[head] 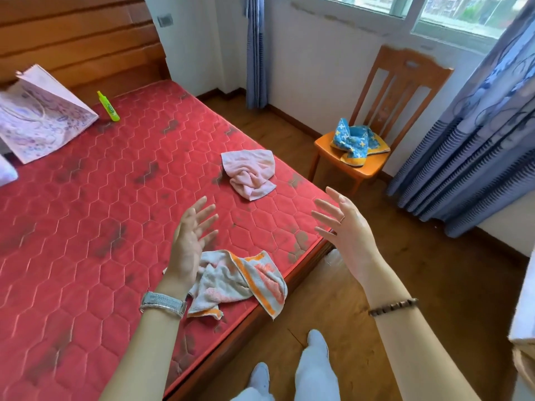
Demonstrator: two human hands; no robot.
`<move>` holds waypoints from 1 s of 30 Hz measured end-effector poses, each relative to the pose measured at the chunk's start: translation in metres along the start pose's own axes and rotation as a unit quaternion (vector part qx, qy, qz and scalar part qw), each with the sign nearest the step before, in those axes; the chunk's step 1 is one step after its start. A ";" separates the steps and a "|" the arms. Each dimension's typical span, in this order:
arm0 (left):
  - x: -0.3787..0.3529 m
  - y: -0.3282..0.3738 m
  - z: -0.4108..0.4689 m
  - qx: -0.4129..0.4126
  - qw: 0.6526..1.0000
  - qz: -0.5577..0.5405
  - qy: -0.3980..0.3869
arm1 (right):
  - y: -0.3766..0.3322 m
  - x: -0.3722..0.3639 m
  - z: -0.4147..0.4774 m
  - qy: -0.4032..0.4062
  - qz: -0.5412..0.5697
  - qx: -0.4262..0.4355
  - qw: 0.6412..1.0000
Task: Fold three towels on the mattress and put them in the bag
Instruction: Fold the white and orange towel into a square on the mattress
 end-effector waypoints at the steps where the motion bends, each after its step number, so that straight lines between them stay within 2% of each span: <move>1: 0.001 -0.004 0.002 0.003 1.000 0.001 0.009 | 0.002 -0.001 0.010 -0.005 -0.001 -0.007 1.000; 8: 0.006 -0.026 0.018 0.016 0.993 -0.009 0.115 | 0.018 -0.012 0.087 -0.086 -0.025 -0.054 0.994; 18: 0.020 -0.090 0.003 0.055 0.959 -0.025 0.278 | 0.065 -0.028 0.176 -0.209 -0.104 -0.105 0.967; 24: 0.032 -0.151 -0.007 0.108 0.935 -0.053 0.333 | 0.127 -0.031 0.208 -0.226 -0.124 -0.169 0.951; 30: 0.045 -0.254 0.005 0.189 0.916 -0.077 0.345 | 0.221 -0.027 0.236 -0.204 -0.142 -0.244 0.937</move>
Point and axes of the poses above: each hand's wrist, its own z-axis towards the middle knuckle, its own x-axis out of the back of the hand, y = z × x, the point moved 8 cm from there along z, towards the middle knuckle, and after that the axes turned 2 degrees about z, right-handed, at the moved point
